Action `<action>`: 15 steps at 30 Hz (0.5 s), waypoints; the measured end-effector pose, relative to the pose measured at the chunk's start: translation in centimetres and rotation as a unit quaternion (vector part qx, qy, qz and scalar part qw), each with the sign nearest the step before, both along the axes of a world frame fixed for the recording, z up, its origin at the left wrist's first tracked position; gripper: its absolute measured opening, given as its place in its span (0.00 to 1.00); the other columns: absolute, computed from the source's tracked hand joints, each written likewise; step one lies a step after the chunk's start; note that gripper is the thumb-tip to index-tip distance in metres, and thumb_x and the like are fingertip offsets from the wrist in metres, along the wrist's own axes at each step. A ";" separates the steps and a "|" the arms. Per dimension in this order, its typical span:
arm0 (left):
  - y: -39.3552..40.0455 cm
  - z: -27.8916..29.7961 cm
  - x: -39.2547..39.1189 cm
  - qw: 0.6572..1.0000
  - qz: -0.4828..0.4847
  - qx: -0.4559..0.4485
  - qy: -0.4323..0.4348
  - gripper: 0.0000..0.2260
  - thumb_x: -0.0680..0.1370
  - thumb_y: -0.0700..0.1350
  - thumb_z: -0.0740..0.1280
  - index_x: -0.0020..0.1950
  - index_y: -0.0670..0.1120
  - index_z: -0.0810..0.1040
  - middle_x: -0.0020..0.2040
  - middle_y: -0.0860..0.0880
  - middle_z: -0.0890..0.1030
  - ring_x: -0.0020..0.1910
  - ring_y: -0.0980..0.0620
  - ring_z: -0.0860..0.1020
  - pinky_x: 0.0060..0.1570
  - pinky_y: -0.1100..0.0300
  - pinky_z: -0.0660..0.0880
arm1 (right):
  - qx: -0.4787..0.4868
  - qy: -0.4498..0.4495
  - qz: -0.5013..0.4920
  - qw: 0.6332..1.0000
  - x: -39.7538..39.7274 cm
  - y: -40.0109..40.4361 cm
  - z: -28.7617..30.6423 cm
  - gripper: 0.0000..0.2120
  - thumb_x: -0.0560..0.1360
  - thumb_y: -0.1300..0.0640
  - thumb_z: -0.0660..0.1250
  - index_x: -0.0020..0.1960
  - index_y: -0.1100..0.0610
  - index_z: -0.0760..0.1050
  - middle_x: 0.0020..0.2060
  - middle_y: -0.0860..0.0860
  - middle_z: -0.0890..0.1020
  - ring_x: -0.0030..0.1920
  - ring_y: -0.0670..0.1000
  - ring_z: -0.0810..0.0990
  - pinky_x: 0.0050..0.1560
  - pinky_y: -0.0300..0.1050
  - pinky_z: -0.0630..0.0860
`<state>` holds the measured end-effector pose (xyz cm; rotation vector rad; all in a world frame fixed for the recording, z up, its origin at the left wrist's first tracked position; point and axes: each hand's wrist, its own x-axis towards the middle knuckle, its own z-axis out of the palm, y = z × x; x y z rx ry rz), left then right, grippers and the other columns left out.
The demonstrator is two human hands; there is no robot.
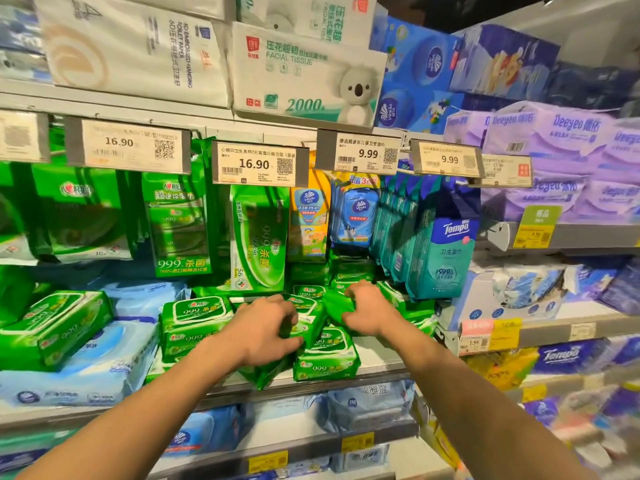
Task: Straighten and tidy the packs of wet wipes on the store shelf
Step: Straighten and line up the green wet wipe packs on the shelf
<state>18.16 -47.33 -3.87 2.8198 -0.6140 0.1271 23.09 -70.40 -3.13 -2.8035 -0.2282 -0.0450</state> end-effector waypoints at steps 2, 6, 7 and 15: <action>0.0 -0.2 0.1 1.000 -0.001 -0.003 -0.010 0.18 0.70 0.63 0.66 0.55 0.55 0.74 0.51 0.53 0.75 0.52 0.49 0.75 0.54 0.51 0.74 | -0.012 0.006 0.043 0.999 -0.1 -2.1 -0.4 0.31 0.70 0.63 0.70 0.71 0.61 0.66 0.65 0.56 0.69 0.65 0.57 0.70 0.67 0.45 0.67; -0.3 -0.8 -0.2 0.999 0.014 -0.009 -0.040 0.16 0.71 0.61 0.67 0.53 0.55 0.74 0.50 0.53 0.74 0.51 0.49 0.74 0.54 0.50 0.74 | -0.207 -0.018 0.065 0.976 0.9 -4.3 -2.6 0.46 0.72 0.62 0.72 0.79 0.52 0.46 0.78 0.52 0.49 0.76 0.61 0.54 0.75 0.54 0.57; -0.3 -1.1 -0.2 0.999 0.020 -0.015 -0.041 0.16 0.71 0.61 0.68 0.53 0.55 0.74 0.49 0.53 0.73 0.51 0.49 0.73 0.54 0.50 0.74 | -0.235 -0.010 0.074 0.969 1.2 -4.3 -3.1 0.47 0.73 0.60 0.72 0.79 0.51 0.42 0.79 0.53 0.44 0.77 0.61 0.50 0.75 0.55 0.55; -1.8 -1.4 -0.7 0.996 0.075 -0.035 -0.045 0.16 0.67 0.63 0.65 0.47 0.55 0.74 0.46 0.53 0.73 0.47 0.49 0.75 0.50 0.50 0.76 | -0.278 -0.102 0.123 0.947 0.9 -3.8 -4.9 0.45 0.73 0.67 0.67 0.79 0.56 0.41 0.70 0.64 0.65 0.67 0.65 0.68 0.63 0.59 0.72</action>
